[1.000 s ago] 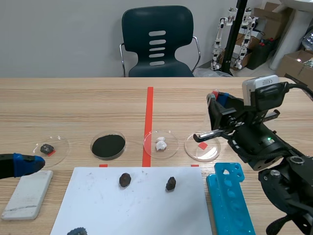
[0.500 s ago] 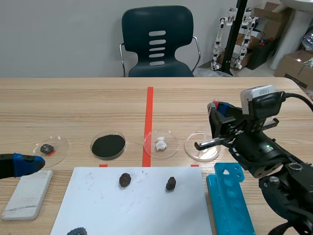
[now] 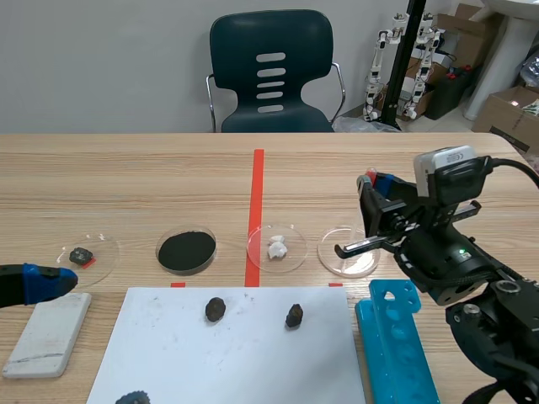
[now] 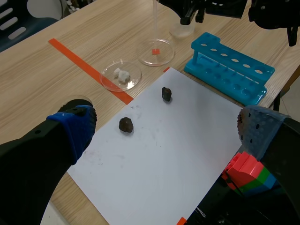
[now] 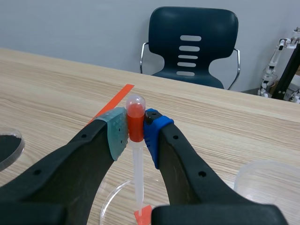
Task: Draw acid from the petri dish
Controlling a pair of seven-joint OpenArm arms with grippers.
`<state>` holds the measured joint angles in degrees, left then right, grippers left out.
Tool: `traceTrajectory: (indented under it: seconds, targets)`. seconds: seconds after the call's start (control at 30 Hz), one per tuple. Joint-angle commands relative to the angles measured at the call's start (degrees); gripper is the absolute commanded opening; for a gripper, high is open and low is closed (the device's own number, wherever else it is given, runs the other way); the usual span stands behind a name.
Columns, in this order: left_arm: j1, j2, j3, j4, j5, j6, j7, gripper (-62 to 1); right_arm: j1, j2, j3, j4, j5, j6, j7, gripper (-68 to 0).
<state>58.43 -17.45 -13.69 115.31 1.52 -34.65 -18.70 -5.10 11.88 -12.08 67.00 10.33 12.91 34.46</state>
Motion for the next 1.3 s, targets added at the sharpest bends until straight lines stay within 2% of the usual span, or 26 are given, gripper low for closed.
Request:
traceTrajectory:
  seconds: [0.0,1.27]
  targets:
    - [0.42,0.26,0.17,0.61,-0.61,-0.04,-1.01,1.4,1.16,-0.15,0.17,0.24,0.42,0.07,1.11,-58.2]
    - [0.42,0.26,0.17,0.61,-0.61,-0.04,-1.01,1.4,1.11,-0.13,-0.35,-0.33,-0.04,0.04,0.44,-58.2]
